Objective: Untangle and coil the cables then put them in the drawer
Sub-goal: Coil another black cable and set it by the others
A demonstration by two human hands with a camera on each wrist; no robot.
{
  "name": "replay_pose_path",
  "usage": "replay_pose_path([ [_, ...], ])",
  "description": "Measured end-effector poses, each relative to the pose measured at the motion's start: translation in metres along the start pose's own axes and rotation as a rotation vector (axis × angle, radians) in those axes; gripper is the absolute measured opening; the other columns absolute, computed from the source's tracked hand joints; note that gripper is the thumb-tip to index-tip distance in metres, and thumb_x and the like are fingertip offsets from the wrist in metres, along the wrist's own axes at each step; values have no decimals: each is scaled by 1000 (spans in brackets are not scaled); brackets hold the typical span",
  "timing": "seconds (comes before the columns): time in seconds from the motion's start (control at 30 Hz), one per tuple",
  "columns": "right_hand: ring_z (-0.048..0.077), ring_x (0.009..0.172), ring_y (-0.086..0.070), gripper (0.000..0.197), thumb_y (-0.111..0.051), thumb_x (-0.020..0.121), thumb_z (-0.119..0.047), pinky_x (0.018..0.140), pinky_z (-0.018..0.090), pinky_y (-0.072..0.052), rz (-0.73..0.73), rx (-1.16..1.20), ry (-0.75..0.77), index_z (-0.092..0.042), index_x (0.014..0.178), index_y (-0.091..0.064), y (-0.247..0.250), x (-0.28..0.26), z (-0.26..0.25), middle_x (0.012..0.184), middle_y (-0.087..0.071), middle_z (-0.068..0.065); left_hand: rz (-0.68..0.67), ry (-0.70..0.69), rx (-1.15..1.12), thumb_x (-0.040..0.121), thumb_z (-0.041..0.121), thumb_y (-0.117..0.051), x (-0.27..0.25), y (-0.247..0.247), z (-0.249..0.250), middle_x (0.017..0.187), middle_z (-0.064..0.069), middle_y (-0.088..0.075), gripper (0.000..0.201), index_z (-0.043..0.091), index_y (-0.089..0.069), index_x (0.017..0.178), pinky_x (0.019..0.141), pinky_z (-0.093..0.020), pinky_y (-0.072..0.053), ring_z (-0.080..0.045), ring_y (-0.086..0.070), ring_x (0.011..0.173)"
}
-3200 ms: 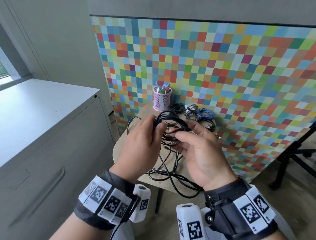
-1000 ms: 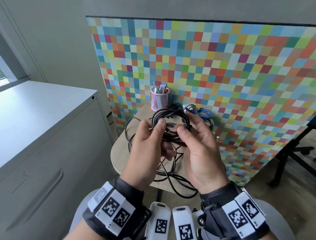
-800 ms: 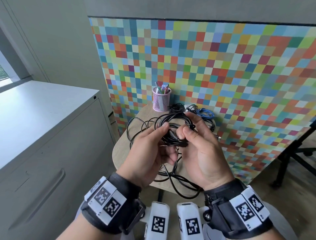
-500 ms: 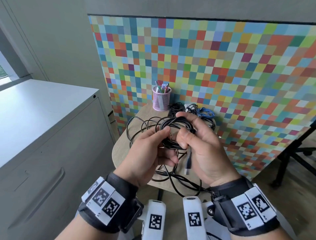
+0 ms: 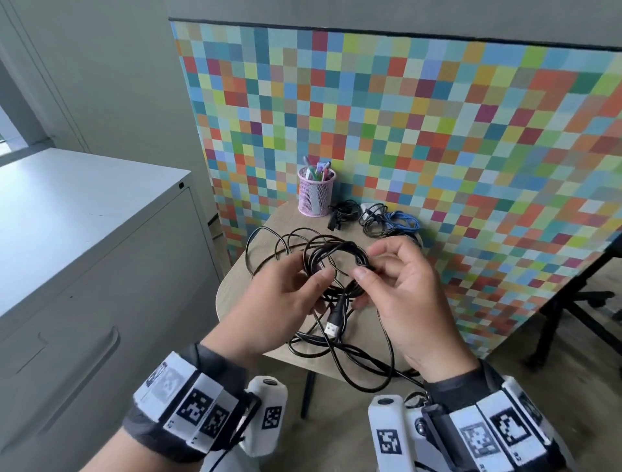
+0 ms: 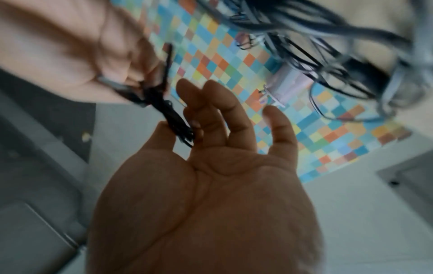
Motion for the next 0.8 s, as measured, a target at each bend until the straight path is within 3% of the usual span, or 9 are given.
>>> replay_pose_path([
  [0.07, 34, 78, -70, 25, -66, 97, -3, 63, 47, -62, -32, -49, 1, -24, 95, -55, 3, 4, -2, 86, -72, 12, -21, -35, 285, 93, 71, -42, -4, 5, -10, 78, 14, -72, 46, 30, -62, 91, 75, -25, -52, -3, -65, 75],
  [0.13, 37, 80, -69, 24, -63, 99, 0, 64, 49, -63, -60, -99, 6, -21, 91, -54, 7, 14, -9, 86, -69, 10, -16, -44, 503, 93, 81, -28, -9, 11, -30, 94, 23, -67, 54, 38, -60, 98, 95, -33, -47, 1, -61, 93],
  [0.2, 28, 76, -69, 21, -60, 99, 4, 64, 47, -64, -63, -156, 18, -16, 91, -59, 14, 31, -16, 87, -68, 10, 27, -21, 652, 94, 81, -27, -11, 21, -55, 118, 25, -60, 51, 44, -58, 112, 111, -43, -36, -5, -55, 117],
  [0.33, 21, 67, -72, 25, -61, 99, 3, 68, 45, -65, -3, -311, -7, -17, 93, -74, 34, 88, -14, 86, -74, -1, 36, 65, 751, 91, 72, -38, -10, 29, -107, 145, 13, -48, 56, 42, -54, 135, 119, -48, -32, -16, -39, 143],
  [0.43, 23, 63, -72, 25, -61, 100, -2, 70, 44, -65, 15, -415, -65, -19, 92, -77, 45, 140, 7, 90, -76, 1, 6, 61, 666, 92, 71, -30, -12, 22, -133, 147, 8, -45, 64, 36, -52, 141, 121, -44, -32, -16, -33, 145],
  [0.53, 20, 59, -72, 24, -58, 101, -2, 65, 37, -64, 19, -477, -143, -17, 90, -74, 48, 182, 31, 104, -74, 12, 80, -10, 662, 95, 60, -36, -14, 19, -137, 143, 5, -49, 57, 29, -57, 138, 123, -34, -26, -18, -33, 143],
  [0.7, 24, 60, -71, 19, -52, 102, 5, 61, 33, -65, 90, -429, -327, 2, 105, -71, 44, 224, 74, 89, -68, 17, 138, -40, 671, 94, 53, -44, -13, 19, -140, 139, 5, -54, 48, 30, -60, 132, 122, -31, -26, -19, -38, 140],
  [0.8, 26, 64, -73, 24, -45, 102, 11, 67, 35, -66, 65, -300, -441, 3, 113, -65, 34, 239, 101, 92, -67, 20, 162, -54, 667, 93, 51, -47, -15, 19, -139, 136, 5, -56, 44, 29, -62, 129, 120, -27, -23, -20, -40, 138],
])
Point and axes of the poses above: each hand's wrist, its own x-axis towards the middle knuckle, its own y-axis out of the back of the hand, z = x × y, the point moved 8 cm from there along x, towards the middle knuckle
